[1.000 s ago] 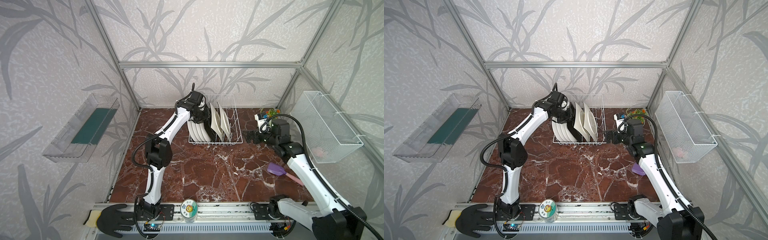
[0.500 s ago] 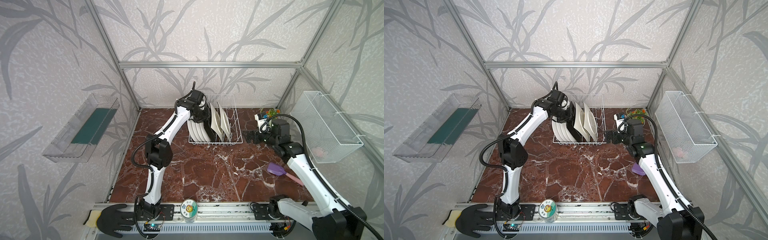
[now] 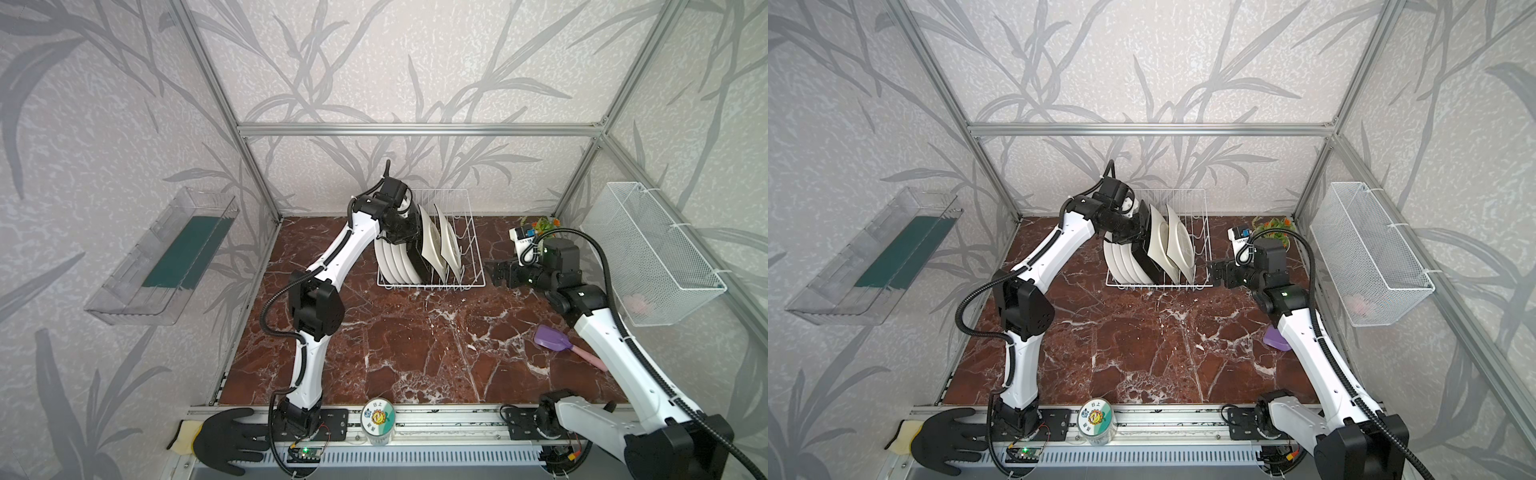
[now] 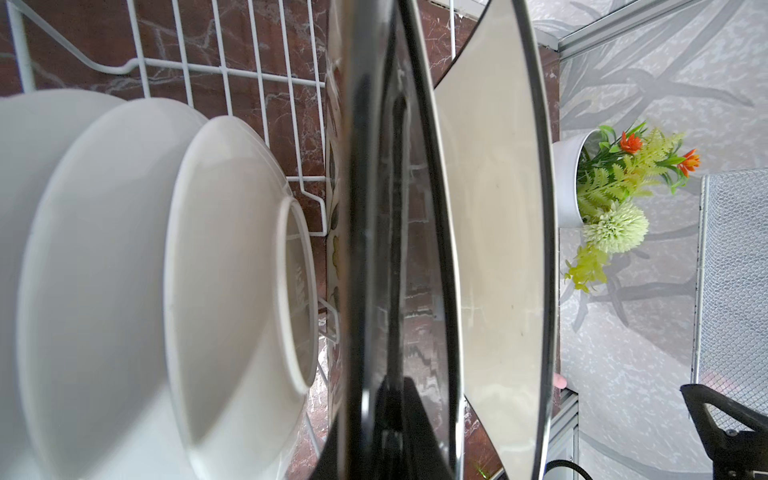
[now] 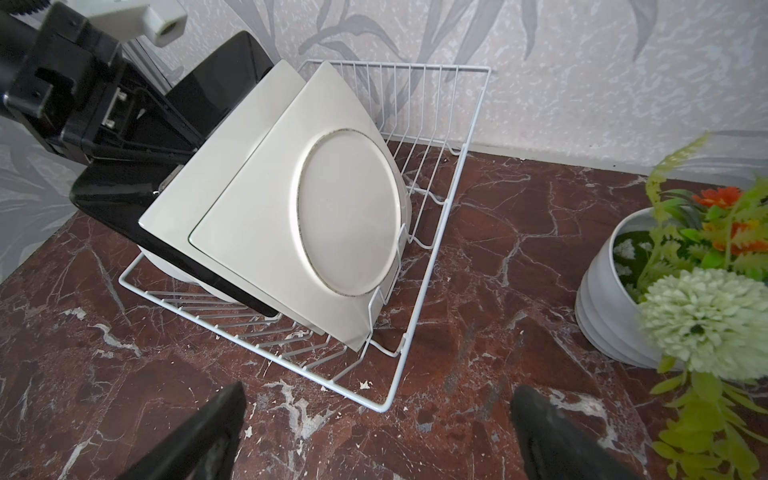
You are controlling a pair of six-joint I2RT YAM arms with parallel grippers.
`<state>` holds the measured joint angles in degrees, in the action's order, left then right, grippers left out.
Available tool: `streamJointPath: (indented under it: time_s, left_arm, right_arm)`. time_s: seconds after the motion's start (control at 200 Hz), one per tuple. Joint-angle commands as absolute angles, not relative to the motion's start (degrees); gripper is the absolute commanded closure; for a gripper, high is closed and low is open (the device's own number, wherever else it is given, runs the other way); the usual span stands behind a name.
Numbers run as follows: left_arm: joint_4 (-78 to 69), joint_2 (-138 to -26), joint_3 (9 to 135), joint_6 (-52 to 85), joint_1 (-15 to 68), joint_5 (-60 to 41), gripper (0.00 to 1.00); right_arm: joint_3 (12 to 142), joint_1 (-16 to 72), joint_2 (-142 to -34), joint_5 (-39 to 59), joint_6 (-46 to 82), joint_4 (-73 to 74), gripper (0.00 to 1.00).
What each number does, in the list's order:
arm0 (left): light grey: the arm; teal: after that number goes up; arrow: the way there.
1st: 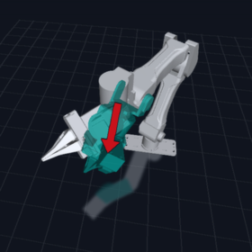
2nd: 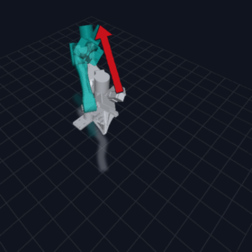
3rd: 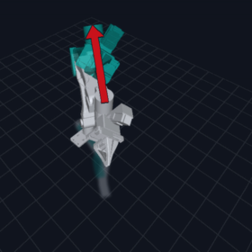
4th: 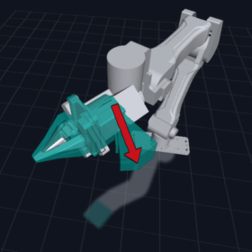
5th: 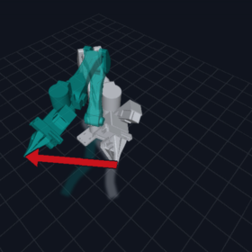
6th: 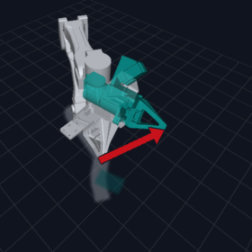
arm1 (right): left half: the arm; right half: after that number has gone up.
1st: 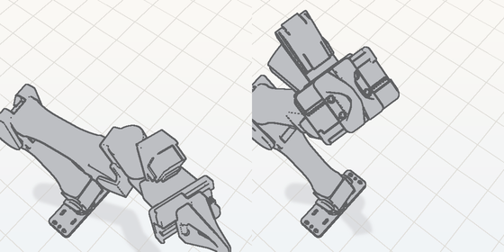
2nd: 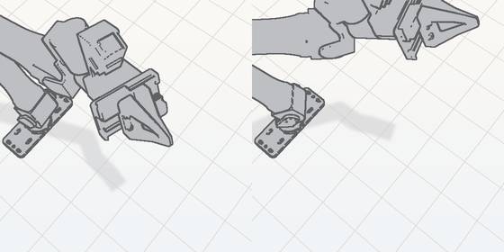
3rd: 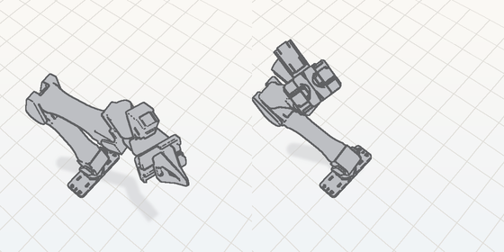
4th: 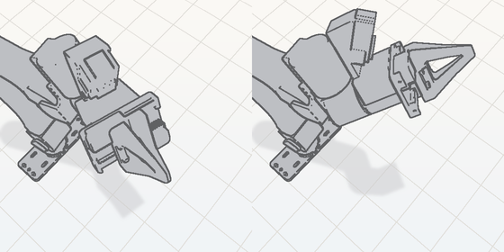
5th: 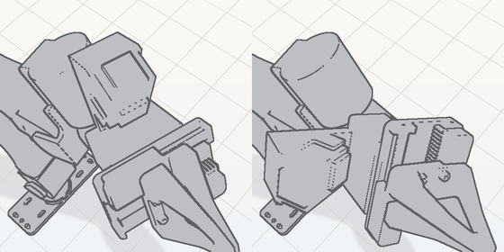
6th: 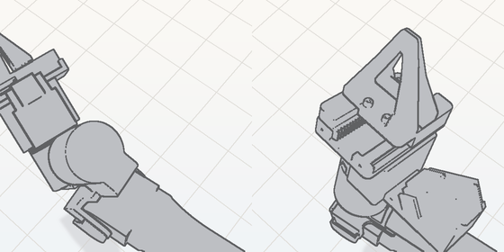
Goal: Unload the plates from the dish rack
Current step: 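Close the left gripper on the black square plate's rim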
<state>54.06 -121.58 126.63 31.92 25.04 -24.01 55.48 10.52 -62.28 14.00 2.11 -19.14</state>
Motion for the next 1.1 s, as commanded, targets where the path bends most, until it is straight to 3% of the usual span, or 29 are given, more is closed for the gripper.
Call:
streamJointPath:
  time_s: [0.0,1.095]
  left_arm:
    - [49.1,-114.4,130.0,31.9,24.7,-24.6,1.00]
    - [51.3,-109.3,130.4,30.5,23.2,-23.1,1.00]
  right_arm:
    - [55.5,10.8,-61.2,14.2,2.7,-18.3,0.01]
    - [55.2,11.1,-61.0,14.5,3.6,-17.6,0.01]
